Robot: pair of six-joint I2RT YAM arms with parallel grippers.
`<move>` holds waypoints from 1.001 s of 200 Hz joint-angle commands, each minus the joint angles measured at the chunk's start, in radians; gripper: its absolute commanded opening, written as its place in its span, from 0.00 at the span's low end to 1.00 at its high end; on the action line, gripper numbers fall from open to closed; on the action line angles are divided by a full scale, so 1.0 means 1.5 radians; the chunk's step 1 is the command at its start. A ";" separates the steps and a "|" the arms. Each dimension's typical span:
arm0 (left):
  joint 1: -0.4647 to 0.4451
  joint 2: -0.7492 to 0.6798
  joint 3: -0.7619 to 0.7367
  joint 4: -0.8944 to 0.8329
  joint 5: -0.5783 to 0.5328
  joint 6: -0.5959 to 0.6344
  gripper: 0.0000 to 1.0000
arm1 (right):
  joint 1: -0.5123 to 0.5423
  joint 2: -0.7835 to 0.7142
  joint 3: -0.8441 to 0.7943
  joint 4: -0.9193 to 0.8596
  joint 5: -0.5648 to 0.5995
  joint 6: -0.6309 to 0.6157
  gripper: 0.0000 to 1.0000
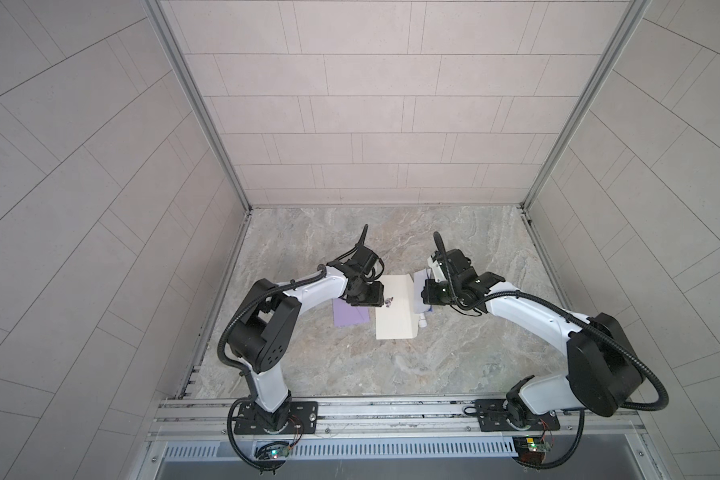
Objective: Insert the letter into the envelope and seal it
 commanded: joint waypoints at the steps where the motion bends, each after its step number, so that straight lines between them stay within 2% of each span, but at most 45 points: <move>1: -0.009 0.013 0.021 -0.022 0.002 0.005 0.56 | 0.014 0.035 0.021 -0.021 -0.003 -0.011 0.00; 62: -0.027 0.051 0.020 -0.050 -0.018 0.018 0.53 | 0.037 0.113 0.065 -0.081 0.023 0.010 0.00; 106: -0.036 0.074 0.031 -0.058 -0.027 0.022 0.46 | 0.038 0.153 0.094 -0.126 0.018 0.024 0.00; 132: -0.038 0.079 0.031 -0.060 -0.038 0.017 0.43 | 0.037 0.154 0.105 -0.140 0.009 0.030 0.00; 200: -0.039 0.084 0.028 -0.062 -0.034 0.020 0.42 | 0.037 0.156 0.136 -0.181 0.000 0.041 0.00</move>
